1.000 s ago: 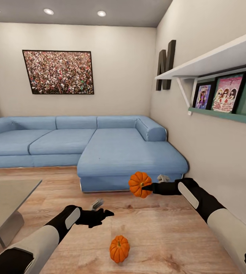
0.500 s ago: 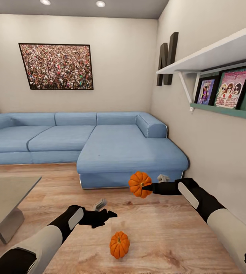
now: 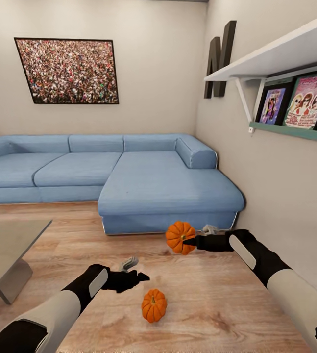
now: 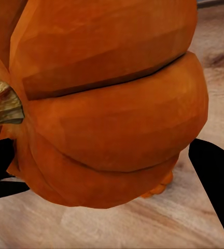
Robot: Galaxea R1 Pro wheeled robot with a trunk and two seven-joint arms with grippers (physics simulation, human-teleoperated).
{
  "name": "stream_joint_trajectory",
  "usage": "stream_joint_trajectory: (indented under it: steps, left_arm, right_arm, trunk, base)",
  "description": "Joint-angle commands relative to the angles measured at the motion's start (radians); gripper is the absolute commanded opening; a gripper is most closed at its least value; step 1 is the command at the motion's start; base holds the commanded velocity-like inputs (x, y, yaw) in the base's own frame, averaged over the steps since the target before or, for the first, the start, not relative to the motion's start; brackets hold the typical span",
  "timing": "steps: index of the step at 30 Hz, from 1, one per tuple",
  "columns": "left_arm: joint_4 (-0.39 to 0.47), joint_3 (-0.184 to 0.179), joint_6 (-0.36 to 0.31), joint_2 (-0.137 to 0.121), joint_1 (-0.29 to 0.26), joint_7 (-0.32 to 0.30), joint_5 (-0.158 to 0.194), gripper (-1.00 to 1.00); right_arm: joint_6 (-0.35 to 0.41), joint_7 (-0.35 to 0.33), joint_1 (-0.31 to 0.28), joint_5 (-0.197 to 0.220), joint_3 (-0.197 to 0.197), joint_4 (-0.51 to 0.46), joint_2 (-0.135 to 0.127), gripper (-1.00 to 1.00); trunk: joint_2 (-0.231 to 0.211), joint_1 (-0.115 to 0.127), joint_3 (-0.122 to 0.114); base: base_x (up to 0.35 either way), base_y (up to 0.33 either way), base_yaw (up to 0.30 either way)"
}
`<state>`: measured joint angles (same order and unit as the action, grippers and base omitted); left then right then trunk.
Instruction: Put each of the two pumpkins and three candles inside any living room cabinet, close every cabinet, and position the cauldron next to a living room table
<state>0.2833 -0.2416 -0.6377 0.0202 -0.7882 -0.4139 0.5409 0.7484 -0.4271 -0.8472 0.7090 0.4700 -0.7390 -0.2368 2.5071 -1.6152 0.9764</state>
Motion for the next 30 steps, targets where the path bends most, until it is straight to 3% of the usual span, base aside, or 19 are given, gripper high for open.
stream_joint_trajectory:
  steps: [1, 14, 21, 30]
  left_arm:
    - [0.000, -0.003, 0.006, -0.001, 0.000, -0.002, 0.000, 1.00]
    - [0.000, -0.002, 0.005, -0.002, -0.001, -0.021, -0.019, 1.00]
    - [0.005, 0.002, -0.065, -0.001, 0.000, -0.037, -0.014, 1.00]
    - [0.005, 0.004, -0.072, 0.000, -0.001, -0.033, -0.017, 1.00]
  right_arm:
    - [0.001, -0.002, -0.001, 0.003, 0.002, -0.001, -0.001, -1.00]
    - [0.000, -0.001, -0.001, 0.001, 0.005, -0.001, -0.001, -1.00]
    - [0.001, -0.001, -0.001, 0.001, 0.004, -0.001, -0.001, -1.00]
    - [0.002, -0.002, -0.001, 0.000, 0.003, -0.001, -0.001, -1.00]
  trunk:
    - [0.001, 0.000, 0.005]
    - [0.004, -0.006, 0.055]
    - [0.005, -0.009, 0.082]
    - [0.008, -0.013, 0.117]
  base:
    - [0.000, 0.000, 0.000]
    - [0.000, 0.000, 0.000]
    - [0.000, 0.000, 0.000]
    - [0.000, 0.000, 0.000]
